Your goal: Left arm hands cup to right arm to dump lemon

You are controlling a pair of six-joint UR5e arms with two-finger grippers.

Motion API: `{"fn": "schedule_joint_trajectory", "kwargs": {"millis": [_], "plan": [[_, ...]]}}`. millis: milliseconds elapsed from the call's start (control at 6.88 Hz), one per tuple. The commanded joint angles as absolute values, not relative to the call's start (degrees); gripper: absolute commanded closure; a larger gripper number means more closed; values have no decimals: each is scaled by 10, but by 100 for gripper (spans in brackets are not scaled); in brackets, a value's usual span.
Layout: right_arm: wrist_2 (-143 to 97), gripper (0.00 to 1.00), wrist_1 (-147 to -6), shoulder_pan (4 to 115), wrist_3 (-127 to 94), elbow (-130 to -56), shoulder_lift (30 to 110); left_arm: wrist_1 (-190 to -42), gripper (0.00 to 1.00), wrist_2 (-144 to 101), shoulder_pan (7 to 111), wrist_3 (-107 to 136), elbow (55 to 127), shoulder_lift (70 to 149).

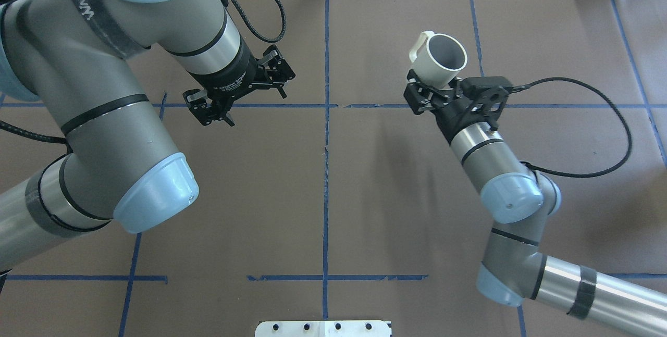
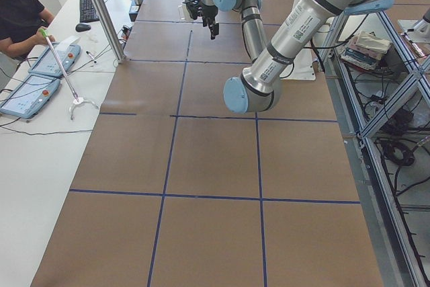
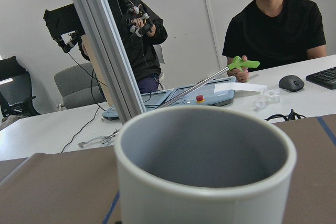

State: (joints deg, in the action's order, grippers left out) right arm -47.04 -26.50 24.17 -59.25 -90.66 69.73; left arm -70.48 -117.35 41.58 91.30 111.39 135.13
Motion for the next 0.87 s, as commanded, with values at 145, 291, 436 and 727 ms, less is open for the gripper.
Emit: {"fn": "schedule_joint_trajectory", "kwargs": {"millis": [145,291,436,727], "plan": [[-380,98,-457,184,-579,-899,600,-705,0,-1178,441,907,1053,1385],[-344,98,-481,175,-579,-878,564,-704,0,-1179,441,907,1028,1410],[-338,98,-482,171,-580,-840,529,-706,0,-1181,442,907,1013,1425],[-341,98,-482,170,-579,-804,502,-708,0,-1190,439,907,961,1478]]}}
